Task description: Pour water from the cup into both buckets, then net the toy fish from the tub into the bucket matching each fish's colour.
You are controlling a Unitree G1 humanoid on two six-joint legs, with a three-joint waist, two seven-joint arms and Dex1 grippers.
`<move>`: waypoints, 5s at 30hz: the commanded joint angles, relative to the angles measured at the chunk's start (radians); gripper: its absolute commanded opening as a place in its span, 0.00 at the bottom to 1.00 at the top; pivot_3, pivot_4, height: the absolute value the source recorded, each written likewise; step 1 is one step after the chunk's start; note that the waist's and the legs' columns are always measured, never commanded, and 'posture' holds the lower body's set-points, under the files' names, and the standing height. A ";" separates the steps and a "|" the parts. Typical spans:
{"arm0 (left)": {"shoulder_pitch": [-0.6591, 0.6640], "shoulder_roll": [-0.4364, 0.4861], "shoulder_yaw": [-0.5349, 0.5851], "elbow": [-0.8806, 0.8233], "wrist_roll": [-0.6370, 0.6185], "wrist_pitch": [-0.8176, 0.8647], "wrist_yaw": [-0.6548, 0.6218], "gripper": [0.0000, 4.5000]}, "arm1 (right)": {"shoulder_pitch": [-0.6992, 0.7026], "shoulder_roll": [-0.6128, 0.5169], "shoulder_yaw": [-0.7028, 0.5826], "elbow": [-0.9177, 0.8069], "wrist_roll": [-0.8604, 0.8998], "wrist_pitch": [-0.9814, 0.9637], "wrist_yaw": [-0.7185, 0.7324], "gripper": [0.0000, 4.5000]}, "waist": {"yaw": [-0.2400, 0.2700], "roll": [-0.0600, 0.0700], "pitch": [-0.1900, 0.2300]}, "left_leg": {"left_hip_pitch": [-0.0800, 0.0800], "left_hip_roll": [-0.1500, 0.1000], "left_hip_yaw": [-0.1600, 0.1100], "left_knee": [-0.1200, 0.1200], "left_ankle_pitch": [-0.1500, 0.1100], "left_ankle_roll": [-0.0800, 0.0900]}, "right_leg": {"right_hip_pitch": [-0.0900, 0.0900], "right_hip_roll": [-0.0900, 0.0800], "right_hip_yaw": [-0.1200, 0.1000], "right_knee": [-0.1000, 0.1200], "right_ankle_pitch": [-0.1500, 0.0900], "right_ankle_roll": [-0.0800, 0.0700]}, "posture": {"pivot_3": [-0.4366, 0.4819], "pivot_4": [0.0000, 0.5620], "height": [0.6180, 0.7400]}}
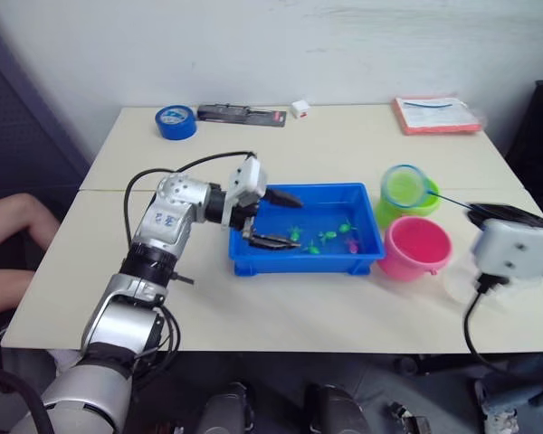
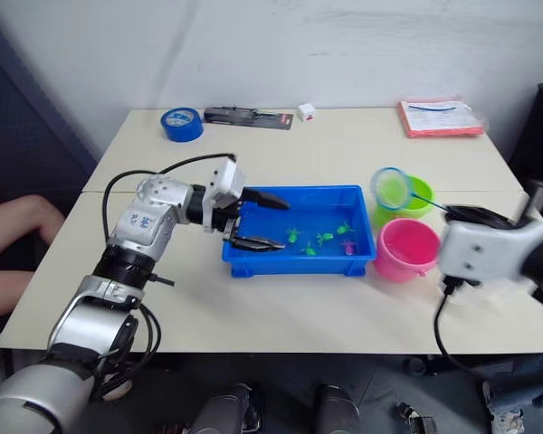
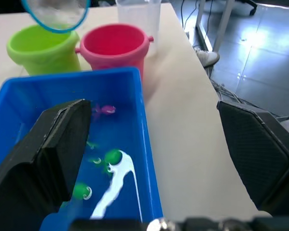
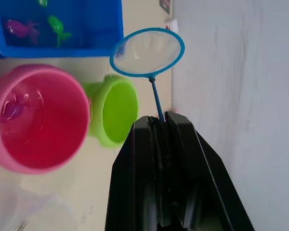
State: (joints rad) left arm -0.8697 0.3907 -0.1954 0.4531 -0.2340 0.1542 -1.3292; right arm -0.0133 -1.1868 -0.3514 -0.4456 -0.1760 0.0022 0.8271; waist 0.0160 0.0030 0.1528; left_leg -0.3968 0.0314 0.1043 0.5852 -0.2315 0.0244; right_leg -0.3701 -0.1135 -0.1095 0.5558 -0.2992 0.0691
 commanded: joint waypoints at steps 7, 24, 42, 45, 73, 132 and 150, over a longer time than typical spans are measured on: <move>0.075 0.063 0.041 -0.190 -0.021 0.090 0.074 1.00 | -0.338 -0.045 0.390 0.381 -0.174 -0.411 0.043 0.18 | 0.006 0.002 -0.001 | -0.006 -0.002 0.008 0.006 0.002 0.005 | -0.003 -0.002 0.003 0.009 0.011 0.019 | 0.48 0.27 1.00; 0.149 0.106 0.084 -0.347 -0.070 0.208 0.150 1.00 | -0.502 -0.003 0.523 0.496 -0.150 -0.634 0.105 0.18 | 0.005 0.004 -0.002 | 0.000 0.000 0.013 0.007 0.000 0.001 | -0.004 -0.002 0.007 0.018 0.006 0.011 | 0.48 0.27 1.00; 0.130 0.106 0.071 -0.348 -0.079 0.206 0.122 1.00 | -0.350 0.012 0.497 0.469 -0.023 -0.471 0.176 0.18 | 0.006 0.003 -0.003 | 0.007 0.001 0.015 0.007 -0.001 0.000 | 0.002 -0.002 0.009 0.020 0.004 0.008 | 0.48 0.27 1.00; 0.133 0.107 0.073 -0.353 -0.079 0.205 0.122 1.00 | -0.301 0.053 0.456 0.436 0.093 -0.312 0.199 0.18 | 0.006 0.002 -0.003 | 0.008 0.002 0.014 0.007 -0.001 0.000 | 0.002 -0.002 0.012 0.020 0.004 0.006 | 0.48 0.27 1.00; 0.124 0.175 0.055 -0.222 -0.016 0.099 0.058 1.00 | -0.257 0.187 0.411 0.234 0.200 0.180 0.084 0.18 | 0.004 0.002 -0.003 | 0.006 0.002 0.016 0.006 -0.002 0.000 | -0.003 -0.001 0.014 0.019 0.002 0.003 | 0.48 0.27 1.00; -0.053 0.012 0.135 -0.116 -0.208 0.293 0.062 1.00 | -0.038 0.498 -0.478 -0.358 0.833 1.272 -0.085 0.18 | 0.012 -0.001 -0.005 | 0.004 0.003 0.015 0.002 -0.003 0.000 | -0.004 -0.001 0.013 0.018 0.003 0.005 | 0.48 0.27 1.00; -0.122 -0.079 0.043 0.041 -0.084 0.068 -0.014 1.00 | 0.617 0.209 -0.423 -0.332 -0.033 0.232 -0.116 0.18 | 0.007 -0.002 -0.003 | -0.001 0.000 0.014 0.001 -0.003 0.001 | -0.005 0.002 0.005 -0.001 0.003 0.005 | 0.48 0.27 1.00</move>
State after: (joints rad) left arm -0.9689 0.3120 -0.1579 0.4913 -0.3199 0.2396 -1.3338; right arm 0.5933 -0.9523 -0.7586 -0.7944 -0.0990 0.3585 0.7236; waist 0.0228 0.0006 0.1501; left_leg -0.3981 0.0316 0.1174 0.5863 -0.2349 0.0249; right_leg -0.3748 -0.1117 -0.1053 0.5542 -0.2965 0.0741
